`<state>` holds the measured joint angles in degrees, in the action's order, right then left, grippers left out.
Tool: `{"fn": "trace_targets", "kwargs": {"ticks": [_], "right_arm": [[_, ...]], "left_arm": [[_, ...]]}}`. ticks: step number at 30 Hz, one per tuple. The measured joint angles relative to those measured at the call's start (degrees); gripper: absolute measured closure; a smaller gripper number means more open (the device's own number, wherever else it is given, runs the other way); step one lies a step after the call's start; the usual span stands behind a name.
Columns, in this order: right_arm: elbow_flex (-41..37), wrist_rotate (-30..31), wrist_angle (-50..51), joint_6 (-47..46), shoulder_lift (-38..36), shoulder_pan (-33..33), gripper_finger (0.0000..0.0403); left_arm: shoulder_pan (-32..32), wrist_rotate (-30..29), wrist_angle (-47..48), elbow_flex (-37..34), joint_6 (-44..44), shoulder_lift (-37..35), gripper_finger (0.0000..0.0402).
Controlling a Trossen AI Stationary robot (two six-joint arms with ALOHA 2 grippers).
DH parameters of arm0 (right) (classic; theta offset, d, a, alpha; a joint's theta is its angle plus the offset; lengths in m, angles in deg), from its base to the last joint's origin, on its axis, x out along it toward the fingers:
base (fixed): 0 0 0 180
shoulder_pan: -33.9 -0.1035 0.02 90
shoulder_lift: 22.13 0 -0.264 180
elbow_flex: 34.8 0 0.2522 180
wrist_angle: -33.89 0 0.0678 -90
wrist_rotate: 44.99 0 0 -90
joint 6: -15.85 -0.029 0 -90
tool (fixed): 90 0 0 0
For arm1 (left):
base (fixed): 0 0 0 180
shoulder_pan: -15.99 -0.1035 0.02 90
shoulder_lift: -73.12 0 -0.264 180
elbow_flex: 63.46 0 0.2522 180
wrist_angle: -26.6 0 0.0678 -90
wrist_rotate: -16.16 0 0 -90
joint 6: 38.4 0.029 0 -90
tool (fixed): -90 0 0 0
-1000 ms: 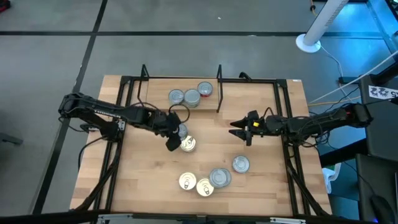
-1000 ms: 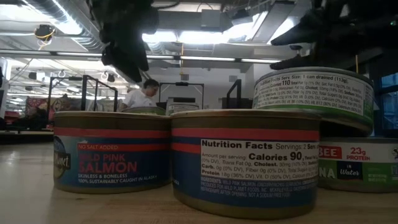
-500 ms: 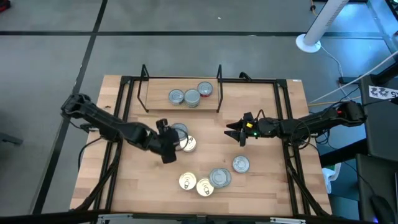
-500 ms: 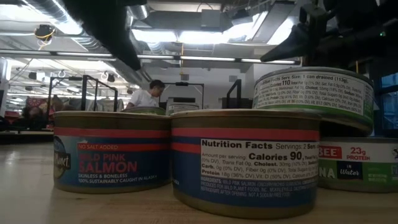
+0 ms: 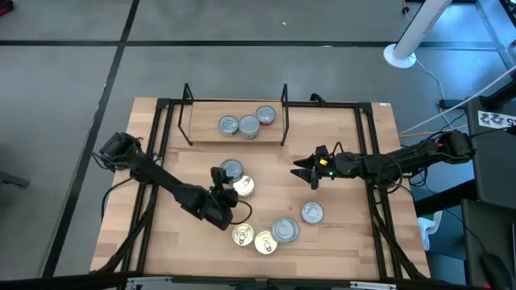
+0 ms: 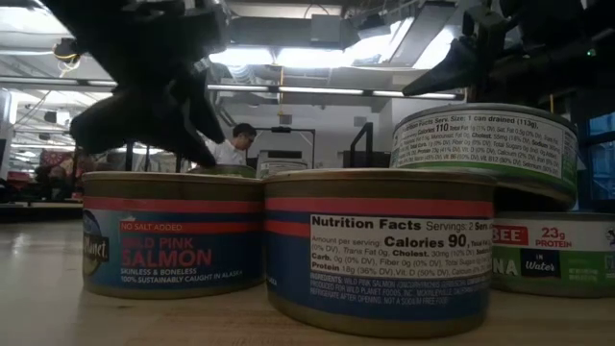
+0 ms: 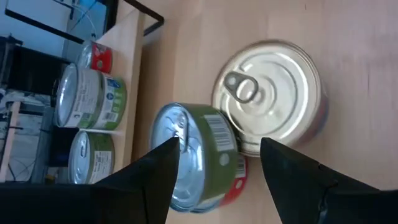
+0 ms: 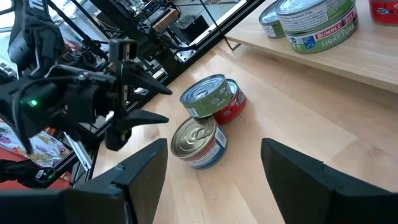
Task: Stack canned seafood by type on shelf
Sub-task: Stack the green tuna can on top of the other green tuna can on the shelf
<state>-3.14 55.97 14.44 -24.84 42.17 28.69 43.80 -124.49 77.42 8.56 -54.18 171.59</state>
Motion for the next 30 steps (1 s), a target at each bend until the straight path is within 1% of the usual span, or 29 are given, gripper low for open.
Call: {"fn": "trace_targets", "kwargs": {"ticks": [8, 14, 22, 28, 30], "right_arm": [[0.0, 0.0, 0.1, 0.0, 0.0, 0.0, 0.0143], [0.0, 0.0, 0.3, 0.0, 0.0, 0.0, 0.0143], [0.0, 0.0, 0.3, 0.0, 0.0, 0.0, 0.0143], [0.0, 0.0, 0.3, 0.1, 0.0, 0.0, 0.0143], [0.0, 0.0, 0.3, 0.1, 0.0, 0.0, 0.0143]], "left_arm": [[0.8, 0.2, 0.2, 0.0, 0.0, 2.4, 0.0180], [0.6, 0.2, 3.5, 0.0, -1.2, 2.4, 0.0180], [0.6, 0.1, 2.6, -3.3, -2.1, 2.4, 0.0180], [0.6, -5.4, 2.6, -3.6, -2.2, 2.4, 0.0180], [0.6, -6.2, 2.5, -3.6, -2.1, 2.4, 0.0180]]}}
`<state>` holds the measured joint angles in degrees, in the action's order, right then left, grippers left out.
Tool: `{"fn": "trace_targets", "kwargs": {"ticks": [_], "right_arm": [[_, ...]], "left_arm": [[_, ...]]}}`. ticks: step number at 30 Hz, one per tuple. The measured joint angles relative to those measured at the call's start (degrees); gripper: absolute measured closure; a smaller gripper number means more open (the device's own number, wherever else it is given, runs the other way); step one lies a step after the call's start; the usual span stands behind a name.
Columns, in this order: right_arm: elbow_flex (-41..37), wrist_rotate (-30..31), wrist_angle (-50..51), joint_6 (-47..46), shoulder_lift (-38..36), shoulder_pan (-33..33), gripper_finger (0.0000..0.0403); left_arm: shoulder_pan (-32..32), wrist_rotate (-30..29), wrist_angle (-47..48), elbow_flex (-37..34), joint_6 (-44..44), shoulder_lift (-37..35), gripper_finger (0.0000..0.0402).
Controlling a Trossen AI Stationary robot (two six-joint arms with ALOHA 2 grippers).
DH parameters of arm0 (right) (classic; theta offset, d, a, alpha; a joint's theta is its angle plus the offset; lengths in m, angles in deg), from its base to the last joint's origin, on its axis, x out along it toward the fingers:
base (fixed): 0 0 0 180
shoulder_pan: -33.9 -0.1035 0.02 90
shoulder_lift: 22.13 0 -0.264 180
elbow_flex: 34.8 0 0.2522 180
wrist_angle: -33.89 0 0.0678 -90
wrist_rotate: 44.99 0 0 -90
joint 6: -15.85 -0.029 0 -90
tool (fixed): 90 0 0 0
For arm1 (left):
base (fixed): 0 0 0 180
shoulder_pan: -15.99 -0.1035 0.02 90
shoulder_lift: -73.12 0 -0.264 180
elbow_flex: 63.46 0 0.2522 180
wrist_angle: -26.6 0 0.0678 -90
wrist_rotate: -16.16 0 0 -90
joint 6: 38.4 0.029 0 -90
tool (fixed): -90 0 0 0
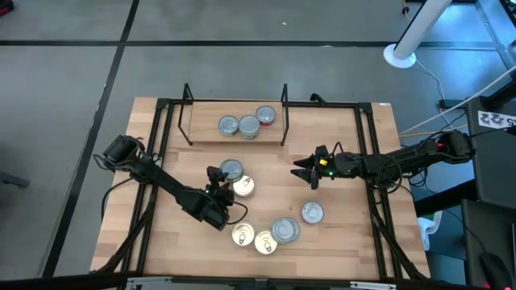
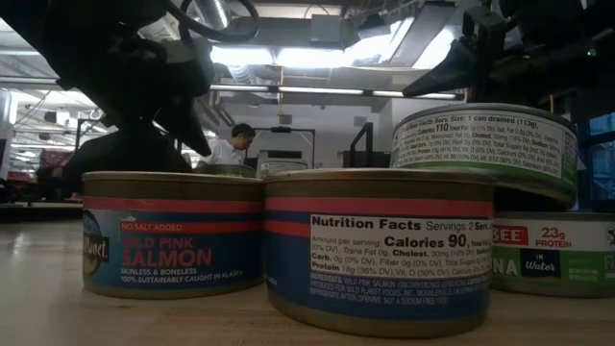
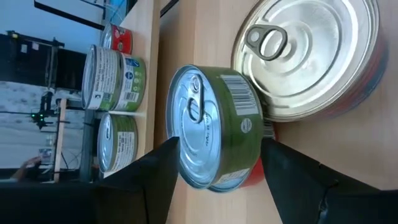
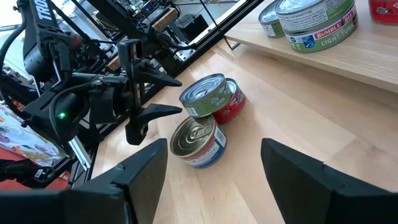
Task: Stack canned seafood by type on shelf
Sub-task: Stack the green tuna can on top of the other green tuna can on the shelf
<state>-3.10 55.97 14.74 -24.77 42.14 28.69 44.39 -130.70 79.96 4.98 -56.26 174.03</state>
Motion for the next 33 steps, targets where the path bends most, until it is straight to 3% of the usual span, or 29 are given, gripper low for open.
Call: {"fn": "trace_targets", "kwargs": {"ticks": [27, 33], "right_arm": [[0.0, 0.1, 0.0, 0.0, 0.0, 0.0, 0.0143], [0.0, 0.1, 0.0, 0.0, 0.0, 0.0, 0.0143]], "left_arm": [[0.1, 0.7, -3.0, -0.1, 1.4, 0.1, 0.0180], [0.1, 0.6, -3.1, -0.1, 1.8, 3.5, 0.0180]]}}
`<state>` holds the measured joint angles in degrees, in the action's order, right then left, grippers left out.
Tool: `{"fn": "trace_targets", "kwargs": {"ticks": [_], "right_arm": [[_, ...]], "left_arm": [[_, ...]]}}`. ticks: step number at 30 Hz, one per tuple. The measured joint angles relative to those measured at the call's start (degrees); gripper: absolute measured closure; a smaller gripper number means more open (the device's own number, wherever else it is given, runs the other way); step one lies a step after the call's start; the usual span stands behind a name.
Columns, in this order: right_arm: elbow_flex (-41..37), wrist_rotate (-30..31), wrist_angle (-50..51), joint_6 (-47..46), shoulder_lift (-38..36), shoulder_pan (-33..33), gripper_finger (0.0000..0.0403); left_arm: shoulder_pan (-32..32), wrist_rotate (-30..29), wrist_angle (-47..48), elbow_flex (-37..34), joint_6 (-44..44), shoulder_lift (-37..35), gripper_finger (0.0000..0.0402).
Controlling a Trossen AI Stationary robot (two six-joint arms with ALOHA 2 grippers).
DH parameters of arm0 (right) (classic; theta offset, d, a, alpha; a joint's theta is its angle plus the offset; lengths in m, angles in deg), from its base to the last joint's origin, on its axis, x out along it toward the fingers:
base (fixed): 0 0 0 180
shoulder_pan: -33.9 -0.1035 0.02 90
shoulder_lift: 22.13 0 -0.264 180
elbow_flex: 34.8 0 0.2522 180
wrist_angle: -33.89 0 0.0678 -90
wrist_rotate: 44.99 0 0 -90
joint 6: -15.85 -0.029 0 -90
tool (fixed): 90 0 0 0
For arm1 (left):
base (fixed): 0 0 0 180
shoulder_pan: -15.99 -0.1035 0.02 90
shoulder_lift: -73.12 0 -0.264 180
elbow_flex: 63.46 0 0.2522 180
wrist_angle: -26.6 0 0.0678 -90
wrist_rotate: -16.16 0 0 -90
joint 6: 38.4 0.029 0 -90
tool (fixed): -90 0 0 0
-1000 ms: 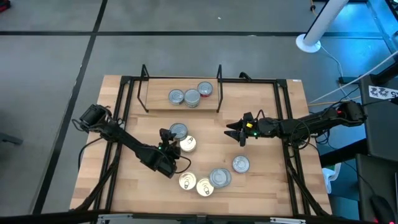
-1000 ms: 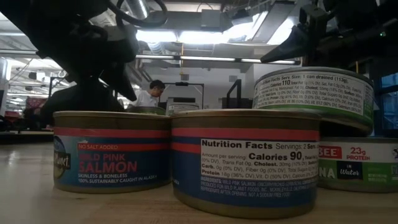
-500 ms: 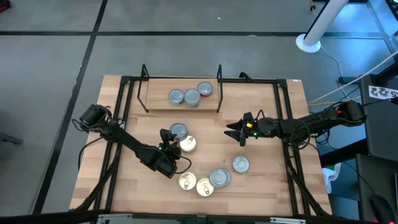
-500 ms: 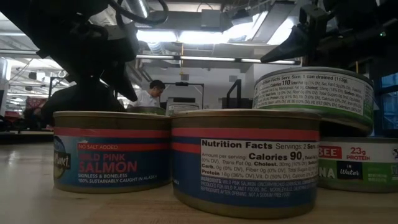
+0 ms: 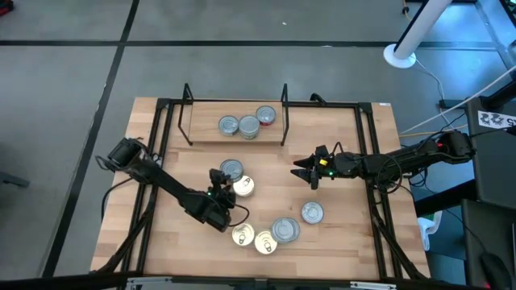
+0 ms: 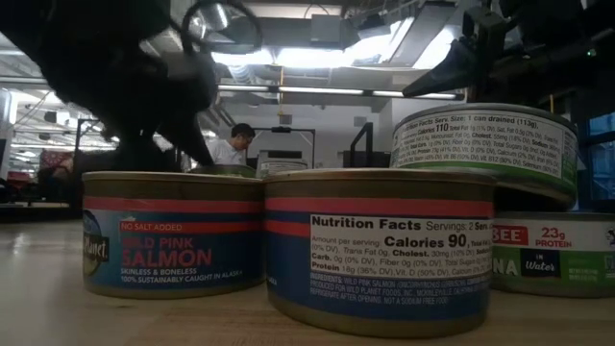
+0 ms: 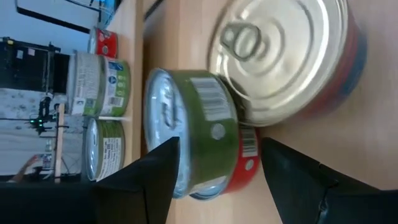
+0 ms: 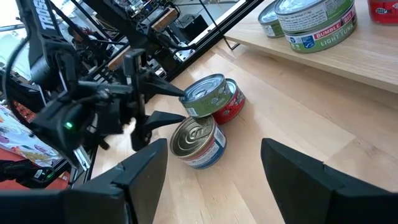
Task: Stack canned seafood by type on shelf
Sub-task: Stack the green tuna can on top of the other green tuna can on the shelf
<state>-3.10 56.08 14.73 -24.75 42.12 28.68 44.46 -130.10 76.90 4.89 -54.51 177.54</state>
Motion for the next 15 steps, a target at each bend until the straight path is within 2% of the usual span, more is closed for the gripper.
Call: {"fn": "trace_targets", "kwargs": {"ticks": [6, 15], "right_arm": [[0.0, 0.0, 0.0, 0.0, 0.0, 0.0, 0.0143], [0.0, 0.0, 0.0, 0.0, 0.0, 0.0, 0.0143]], "left_arm": [[0.0, -4.6, -0.3, 0.0, -1.7, 3.3, 0.0180], [0.0, -7.6, -1.6, 0.0, -2.0, 3.9, 0.0180]]}}
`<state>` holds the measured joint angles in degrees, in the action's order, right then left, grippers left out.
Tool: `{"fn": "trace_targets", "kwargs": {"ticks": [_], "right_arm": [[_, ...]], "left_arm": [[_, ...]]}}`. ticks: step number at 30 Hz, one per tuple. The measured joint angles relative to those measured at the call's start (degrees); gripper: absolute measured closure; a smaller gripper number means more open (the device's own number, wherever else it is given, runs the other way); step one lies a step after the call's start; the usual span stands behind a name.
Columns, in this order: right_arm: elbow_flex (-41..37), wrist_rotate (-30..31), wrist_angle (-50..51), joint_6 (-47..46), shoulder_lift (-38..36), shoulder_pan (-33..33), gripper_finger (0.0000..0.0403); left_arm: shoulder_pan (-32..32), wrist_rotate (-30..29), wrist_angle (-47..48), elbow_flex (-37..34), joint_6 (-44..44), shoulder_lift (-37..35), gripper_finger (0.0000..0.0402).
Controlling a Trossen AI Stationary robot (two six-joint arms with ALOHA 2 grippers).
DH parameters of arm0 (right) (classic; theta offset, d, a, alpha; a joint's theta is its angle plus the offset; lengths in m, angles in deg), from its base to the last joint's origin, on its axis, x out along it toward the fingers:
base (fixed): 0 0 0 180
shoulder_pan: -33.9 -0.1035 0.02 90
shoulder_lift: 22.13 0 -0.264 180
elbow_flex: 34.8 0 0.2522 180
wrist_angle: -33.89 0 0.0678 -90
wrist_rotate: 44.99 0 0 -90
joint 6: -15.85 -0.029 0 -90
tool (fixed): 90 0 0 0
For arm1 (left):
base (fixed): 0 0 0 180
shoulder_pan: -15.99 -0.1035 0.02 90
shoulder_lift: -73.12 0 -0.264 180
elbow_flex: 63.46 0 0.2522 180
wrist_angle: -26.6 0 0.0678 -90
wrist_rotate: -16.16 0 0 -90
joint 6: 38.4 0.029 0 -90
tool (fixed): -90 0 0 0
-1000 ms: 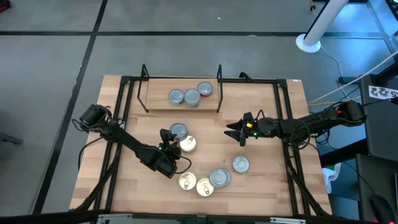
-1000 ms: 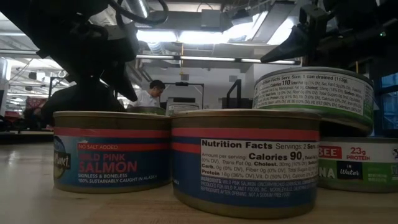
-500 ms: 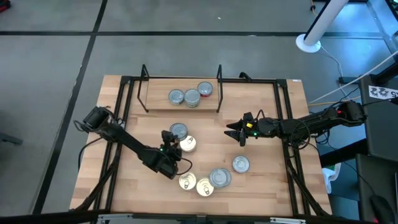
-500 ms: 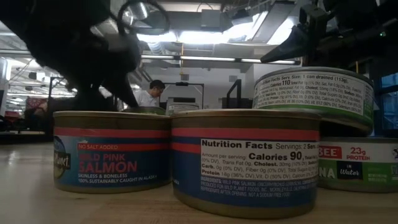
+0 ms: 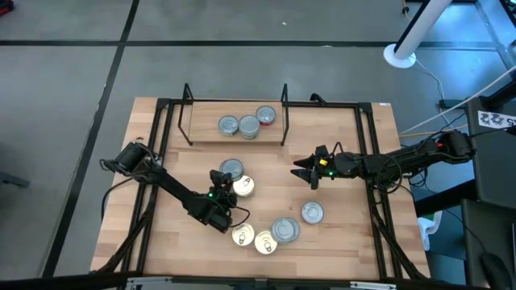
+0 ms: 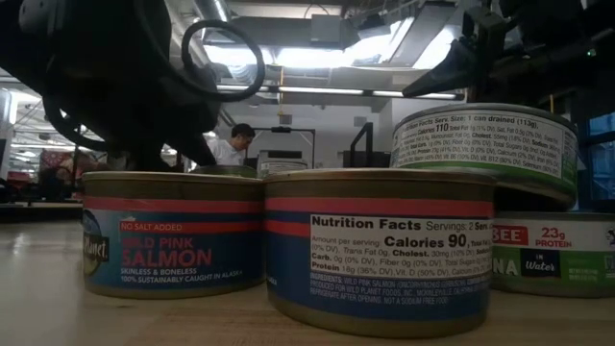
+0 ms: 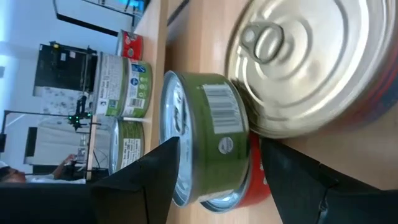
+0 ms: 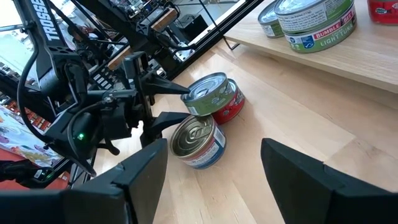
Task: Stack canned seafood by type on shelf
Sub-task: Stack the green tuna can on top of the other green tuna can on the shelf
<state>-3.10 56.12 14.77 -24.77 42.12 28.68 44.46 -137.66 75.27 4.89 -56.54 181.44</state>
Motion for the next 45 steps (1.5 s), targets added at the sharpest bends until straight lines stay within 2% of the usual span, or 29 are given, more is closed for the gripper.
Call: {"fn": "trace_targets", "kwargs": {"ticks": [14, 28, 31, 39, 45], "right_arm": [[0.0, 0.0, 0.0, 0.3, 0.0, 0.0, 0.0143], [0.0, 0.0, 0.0, 0.4, 0.0, 0.0, 0.0143], [0.0, 0.0, 0.0, 0.4, 0.0, 0.0, 0.0143], [0.0, 0.0, 0.0, 0.4, 0.0, 0.0, 0.0143], [0.0, 0.0, 0.0, 0.4, 0.0, 0.0, 0.0143]], "left_arm": [[-0.2, -0.8, -0.5, 0.0, -0.1, 0.0, 0.0180], [-3.8, -0.7, -1.1, 0.0, 0.6, 0.0, 0.0182], [-3.8, -0.3, -1.1, 0.0, 0.7, 0.0, 0.0200], [-3.9, 1.8, -1.1, 0.0, 0.7, -0.1, 0.0284], [-3.9, 2.0, -1.1, 0.0, 0.6, -0.1, 0.0286]]}}
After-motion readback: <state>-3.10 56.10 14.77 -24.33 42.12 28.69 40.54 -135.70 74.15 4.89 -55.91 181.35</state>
